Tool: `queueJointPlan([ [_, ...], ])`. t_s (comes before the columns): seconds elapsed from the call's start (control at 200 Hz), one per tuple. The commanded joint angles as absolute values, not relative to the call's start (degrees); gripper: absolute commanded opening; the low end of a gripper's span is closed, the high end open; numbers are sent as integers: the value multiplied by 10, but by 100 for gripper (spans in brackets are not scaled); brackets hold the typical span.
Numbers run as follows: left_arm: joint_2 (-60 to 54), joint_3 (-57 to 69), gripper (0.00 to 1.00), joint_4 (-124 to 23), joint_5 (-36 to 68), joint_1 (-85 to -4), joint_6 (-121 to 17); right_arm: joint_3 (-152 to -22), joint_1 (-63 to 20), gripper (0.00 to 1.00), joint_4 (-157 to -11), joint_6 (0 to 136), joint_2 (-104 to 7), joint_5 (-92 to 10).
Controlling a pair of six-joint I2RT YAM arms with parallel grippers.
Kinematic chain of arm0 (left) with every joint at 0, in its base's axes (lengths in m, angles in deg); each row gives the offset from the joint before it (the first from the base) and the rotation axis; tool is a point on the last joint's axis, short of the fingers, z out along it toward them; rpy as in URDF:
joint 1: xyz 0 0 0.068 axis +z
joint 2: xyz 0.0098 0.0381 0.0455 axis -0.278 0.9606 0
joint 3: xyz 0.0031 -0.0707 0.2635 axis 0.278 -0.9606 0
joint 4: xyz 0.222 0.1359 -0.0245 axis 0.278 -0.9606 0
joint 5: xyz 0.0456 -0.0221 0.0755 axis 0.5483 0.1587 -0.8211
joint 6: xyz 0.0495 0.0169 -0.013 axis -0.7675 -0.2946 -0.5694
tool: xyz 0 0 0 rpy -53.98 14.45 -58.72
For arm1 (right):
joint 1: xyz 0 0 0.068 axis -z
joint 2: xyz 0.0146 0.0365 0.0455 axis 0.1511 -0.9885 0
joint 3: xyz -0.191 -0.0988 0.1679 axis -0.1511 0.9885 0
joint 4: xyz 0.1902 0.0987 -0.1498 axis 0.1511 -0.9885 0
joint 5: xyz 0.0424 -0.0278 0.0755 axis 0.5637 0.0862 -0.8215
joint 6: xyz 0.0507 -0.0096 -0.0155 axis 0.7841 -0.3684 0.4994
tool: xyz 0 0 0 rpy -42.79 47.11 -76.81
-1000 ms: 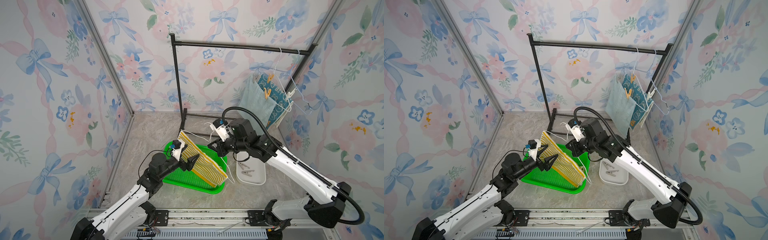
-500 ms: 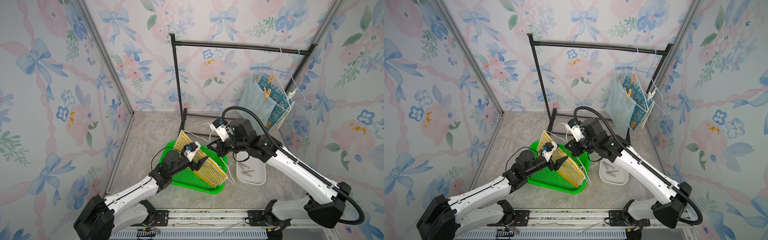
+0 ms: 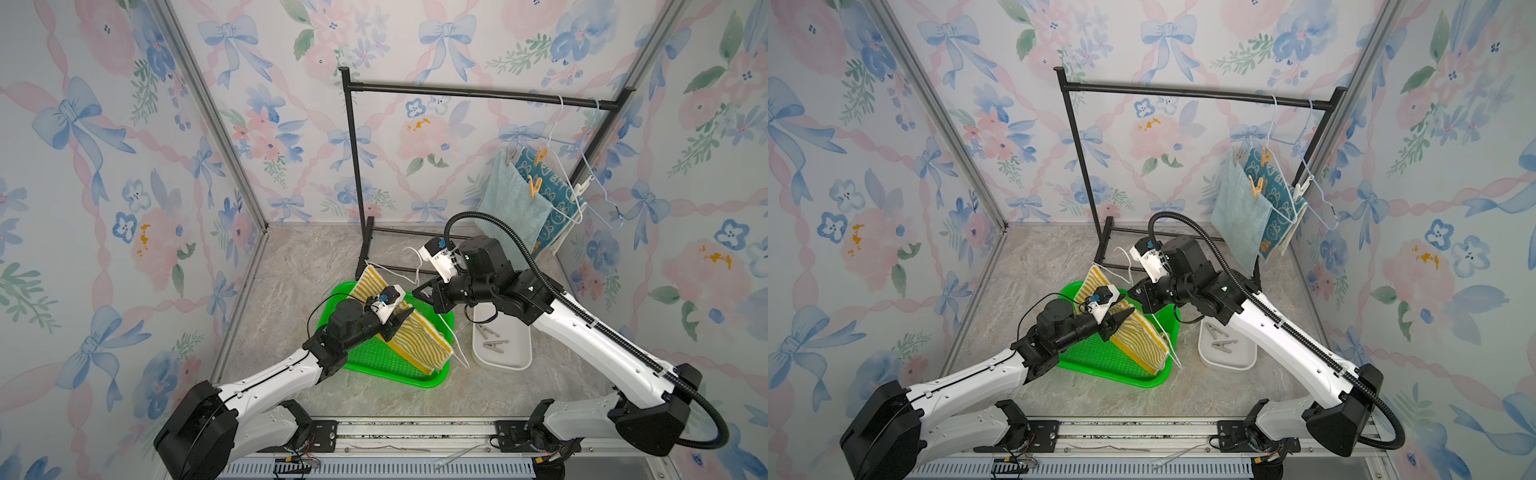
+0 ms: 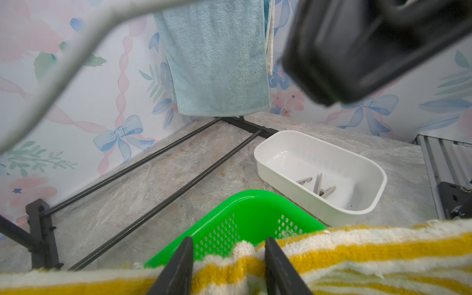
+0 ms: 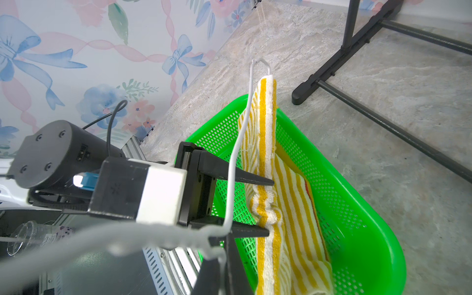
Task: Remove the clothespins securing towels to the hanger
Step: Remove the towel from the hanger.
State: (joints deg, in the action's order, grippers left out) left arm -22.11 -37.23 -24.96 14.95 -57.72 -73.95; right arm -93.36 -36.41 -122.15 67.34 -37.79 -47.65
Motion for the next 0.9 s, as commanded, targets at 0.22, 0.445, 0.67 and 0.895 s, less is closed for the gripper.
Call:
queueJointPlan([
  [0.22, -223, -375, 10, -263, 155, -580, -742, -928, -368, 0, -1176, 681, -357, -482],
  [0.445, -256, -370, 0, -290, 154, -580, -755, -924, -368, 0, -1181, 681, -362, -469],
  [0.67, -323, -357, 0, -310, 149, -579, -763, -918, -363, 0, -1191, 682, -369, -450],
  [0.895, -386, -323, 0, -344, 142, -579, -783, -897, -357, 0, -1179, 688, -375, -444],
])
